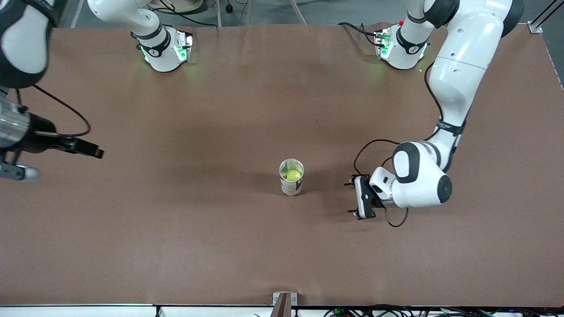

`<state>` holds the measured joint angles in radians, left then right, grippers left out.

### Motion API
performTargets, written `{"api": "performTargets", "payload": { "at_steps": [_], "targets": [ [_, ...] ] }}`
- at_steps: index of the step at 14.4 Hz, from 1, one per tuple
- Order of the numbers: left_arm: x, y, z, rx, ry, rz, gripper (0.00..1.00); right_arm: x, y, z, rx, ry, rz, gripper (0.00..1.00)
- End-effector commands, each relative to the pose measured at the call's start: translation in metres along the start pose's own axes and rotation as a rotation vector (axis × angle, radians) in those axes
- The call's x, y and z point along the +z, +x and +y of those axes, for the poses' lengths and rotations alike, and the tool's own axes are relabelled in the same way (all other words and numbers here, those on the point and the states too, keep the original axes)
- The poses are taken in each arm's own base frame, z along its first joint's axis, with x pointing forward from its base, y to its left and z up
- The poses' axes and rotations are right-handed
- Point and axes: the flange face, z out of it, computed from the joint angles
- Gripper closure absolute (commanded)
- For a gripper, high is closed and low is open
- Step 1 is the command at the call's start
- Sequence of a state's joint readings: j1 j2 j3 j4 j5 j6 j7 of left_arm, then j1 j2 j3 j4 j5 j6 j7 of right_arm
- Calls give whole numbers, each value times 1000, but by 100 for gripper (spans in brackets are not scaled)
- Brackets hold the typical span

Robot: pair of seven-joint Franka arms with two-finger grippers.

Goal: Insert tennis ball vertically with right arm
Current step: 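Release the upright can with the left gripper while the right gripper withdraws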

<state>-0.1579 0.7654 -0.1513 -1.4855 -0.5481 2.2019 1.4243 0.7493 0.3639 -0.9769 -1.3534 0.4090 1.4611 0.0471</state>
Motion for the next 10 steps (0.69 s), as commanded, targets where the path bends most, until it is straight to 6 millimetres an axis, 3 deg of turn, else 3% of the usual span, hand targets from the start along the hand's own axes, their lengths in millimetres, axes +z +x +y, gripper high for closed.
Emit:
{"api": "performTargets", "payload": {
  "at_steps": [1,5,10],
  "targets": [
    [-31,14,-10,-143,12,-65,0,-5,-6,-2,-18,12,-2,0],
    [-74,8,-16,-383,54,-143,0,-32,-4,16,-53,-37,41,0],
    [-162,18,3,-679,136,-185,0,-65,-18,46,-85,-83,93,0]
  ]
}}
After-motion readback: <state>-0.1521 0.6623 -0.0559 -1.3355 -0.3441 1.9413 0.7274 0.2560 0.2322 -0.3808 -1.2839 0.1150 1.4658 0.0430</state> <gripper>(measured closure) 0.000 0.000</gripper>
